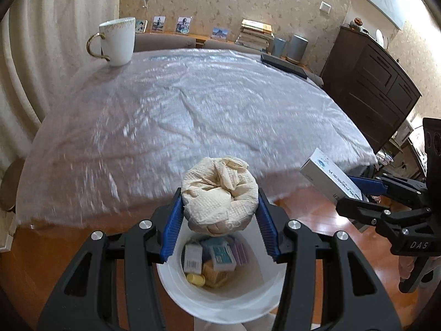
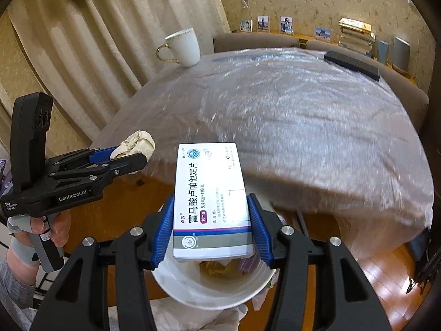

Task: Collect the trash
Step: 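Carry the white cloth with the left tool while the right tool carries the medicine box over the bin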

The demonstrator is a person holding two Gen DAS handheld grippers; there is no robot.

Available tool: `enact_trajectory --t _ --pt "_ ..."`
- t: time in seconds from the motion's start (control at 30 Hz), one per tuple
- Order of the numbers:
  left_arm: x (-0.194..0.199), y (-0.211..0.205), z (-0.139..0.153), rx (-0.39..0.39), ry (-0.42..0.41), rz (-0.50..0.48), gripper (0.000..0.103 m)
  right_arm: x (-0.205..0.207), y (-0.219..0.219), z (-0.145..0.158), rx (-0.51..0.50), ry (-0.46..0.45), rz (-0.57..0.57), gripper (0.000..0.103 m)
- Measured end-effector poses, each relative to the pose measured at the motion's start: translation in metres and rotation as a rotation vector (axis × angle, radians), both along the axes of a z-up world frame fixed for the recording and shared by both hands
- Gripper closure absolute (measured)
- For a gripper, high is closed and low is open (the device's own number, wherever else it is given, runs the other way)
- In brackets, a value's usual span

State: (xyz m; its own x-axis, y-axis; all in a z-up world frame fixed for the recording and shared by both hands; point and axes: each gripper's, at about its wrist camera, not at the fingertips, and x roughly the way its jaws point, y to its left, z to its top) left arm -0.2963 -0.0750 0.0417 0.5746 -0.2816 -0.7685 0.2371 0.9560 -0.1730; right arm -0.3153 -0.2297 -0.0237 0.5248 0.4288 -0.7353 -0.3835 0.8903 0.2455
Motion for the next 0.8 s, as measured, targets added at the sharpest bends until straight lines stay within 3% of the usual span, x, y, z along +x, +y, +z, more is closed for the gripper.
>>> enact_trajectory --t 0.43,0.8 --pt "-0.031 -0.008 -0.038 0.02 0.086 -0.014 0.052 -0.025 0.005 -0.038 -0.021 0.084 -0.014 0.052" --pt "-0.033 -0.009 -0.081 0.059 0.166 -0.024 0.052 -0.021 0.019 -0.078 -0.073 0.158 -0.025 0.052"
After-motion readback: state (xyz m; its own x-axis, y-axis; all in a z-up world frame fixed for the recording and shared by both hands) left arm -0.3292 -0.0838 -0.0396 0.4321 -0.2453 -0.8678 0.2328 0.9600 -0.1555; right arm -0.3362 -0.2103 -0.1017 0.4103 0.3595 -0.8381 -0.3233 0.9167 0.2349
